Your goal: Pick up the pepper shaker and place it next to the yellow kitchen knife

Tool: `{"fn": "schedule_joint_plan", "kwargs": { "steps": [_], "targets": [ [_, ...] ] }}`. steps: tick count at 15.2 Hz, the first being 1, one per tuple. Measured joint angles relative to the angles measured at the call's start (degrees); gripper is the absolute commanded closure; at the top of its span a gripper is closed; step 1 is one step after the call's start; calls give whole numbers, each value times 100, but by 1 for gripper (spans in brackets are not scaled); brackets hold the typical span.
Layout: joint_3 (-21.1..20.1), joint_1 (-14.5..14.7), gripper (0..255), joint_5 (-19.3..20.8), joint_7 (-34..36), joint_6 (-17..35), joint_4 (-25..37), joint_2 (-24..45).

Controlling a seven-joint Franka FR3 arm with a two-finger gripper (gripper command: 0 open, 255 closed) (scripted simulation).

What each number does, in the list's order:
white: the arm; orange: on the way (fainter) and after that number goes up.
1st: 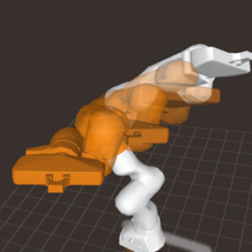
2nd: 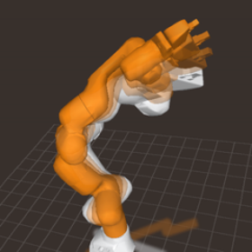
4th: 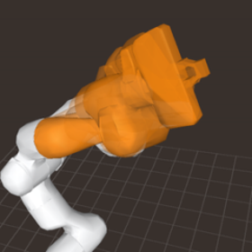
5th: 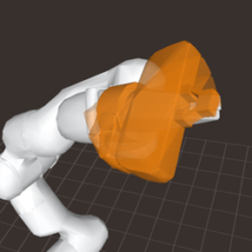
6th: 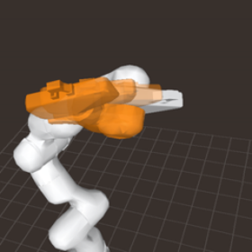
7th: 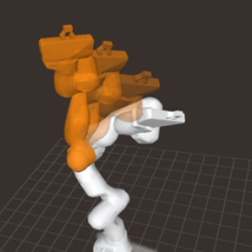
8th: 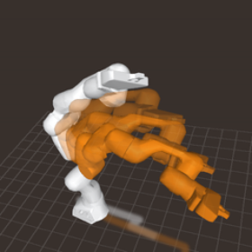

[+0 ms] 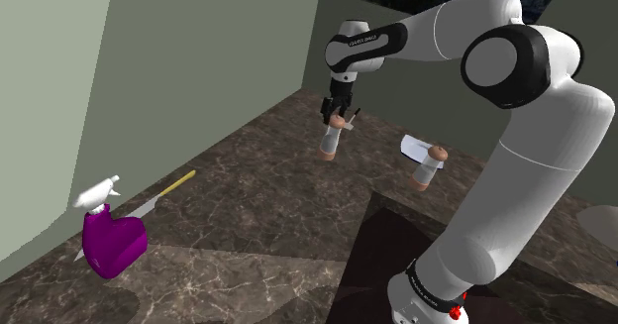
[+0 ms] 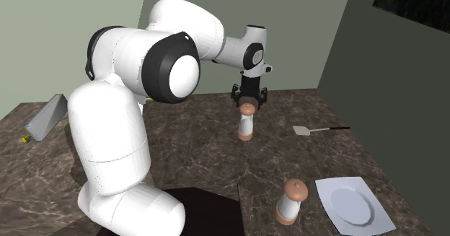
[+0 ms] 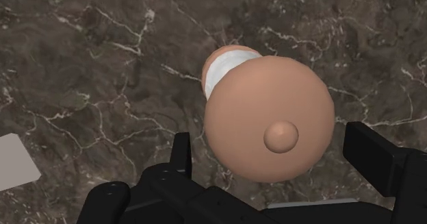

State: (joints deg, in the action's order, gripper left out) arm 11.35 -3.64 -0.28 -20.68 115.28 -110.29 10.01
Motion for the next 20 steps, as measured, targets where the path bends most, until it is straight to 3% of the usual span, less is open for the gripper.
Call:
{"fn": "schedule_joint_plan", "kwargs": {
  "steps": [2,3,13,20],
  "targets": [
    [0,0,0,0,0,1,-1,0],
    [0,0,255,0,0,1,-1,0],
    [0,0,255,0,-2,8,-4,-4],
    [5,9,255,37,17,-406,233,-178]
  ]
}}
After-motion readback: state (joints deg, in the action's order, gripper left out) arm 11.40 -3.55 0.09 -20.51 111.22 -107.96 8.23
